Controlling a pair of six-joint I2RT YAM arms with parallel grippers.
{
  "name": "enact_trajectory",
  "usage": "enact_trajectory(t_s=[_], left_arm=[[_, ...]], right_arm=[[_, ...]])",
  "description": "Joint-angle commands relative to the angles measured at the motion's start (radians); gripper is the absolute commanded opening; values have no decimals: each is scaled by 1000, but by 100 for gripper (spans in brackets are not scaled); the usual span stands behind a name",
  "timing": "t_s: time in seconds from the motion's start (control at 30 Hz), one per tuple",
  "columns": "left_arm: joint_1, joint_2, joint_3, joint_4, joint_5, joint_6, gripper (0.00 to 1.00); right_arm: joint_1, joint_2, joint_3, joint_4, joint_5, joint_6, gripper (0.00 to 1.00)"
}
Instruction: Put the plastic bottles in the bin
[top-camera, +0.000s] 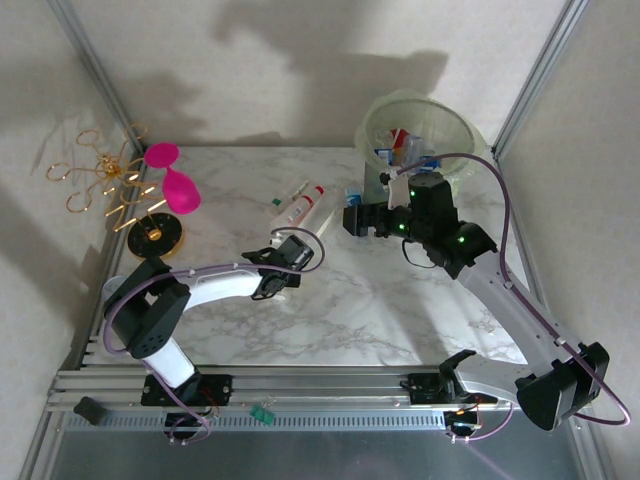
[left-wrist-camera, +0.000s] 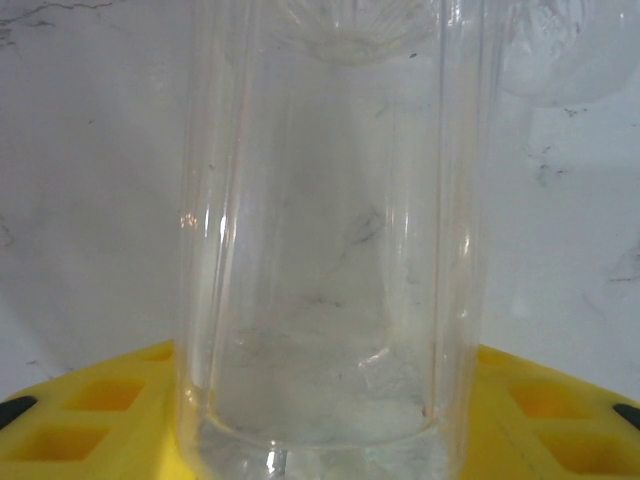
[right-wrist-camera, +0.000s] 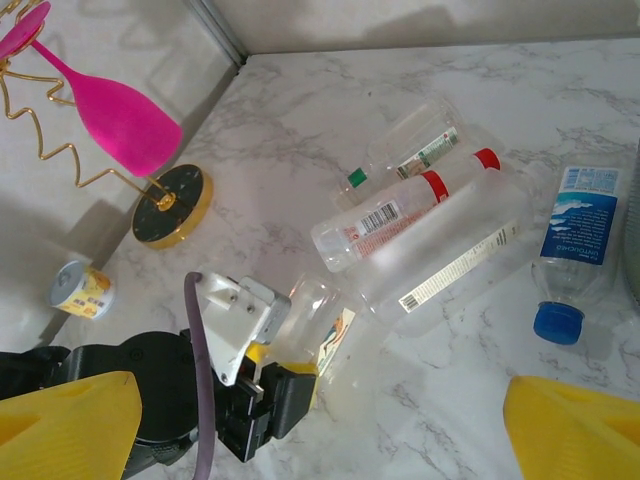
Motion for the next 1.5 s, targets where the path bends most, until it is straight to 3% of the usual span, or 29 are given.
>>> enact_trajectory(t_s=[0.0,0.07,0.13,0.37,0.5,0.67,0.83,1.0,1.17,1.3,1.47], left_arm=[[-6,-41,-11,-7,-11,-3,50],[-5,-35,-16,-7,-14,-11,62],[-4,-18,-18,-15,-4,-26,67],[0,-32,-94,28,103,-87,68],[-2,-24,-106,41,103,-92,62],[0,-36,-96,26,84,-83,49],[-1,-101,-70,-31,69,-72,45],[-8,-225,-50,-121,78,-66,45],[-10,-448,-39,-144,141,-26,44],[-10,-644,-51,-35,331,43,44],[-9,-791,-61,84,453,45,42]], right_arm=[[8,-11,15,-5,13,9,93],[7,-15,12,-3,1,14,94],[8,-18,10,-2,-4,18,94],[7,-29,-7,5,-2,26,93],[8,-25,-5,5,-5,29,93],[8,-32,-6,4,-4,30,93],[7,-37,-9,2,0,41,93],[8,-54,-10,9,27,64,93],[8,-113,-27,63,80,138,94],[9,-179,-95,241,-116,188,93],[13,-198,-98,343,-210,242,92]])
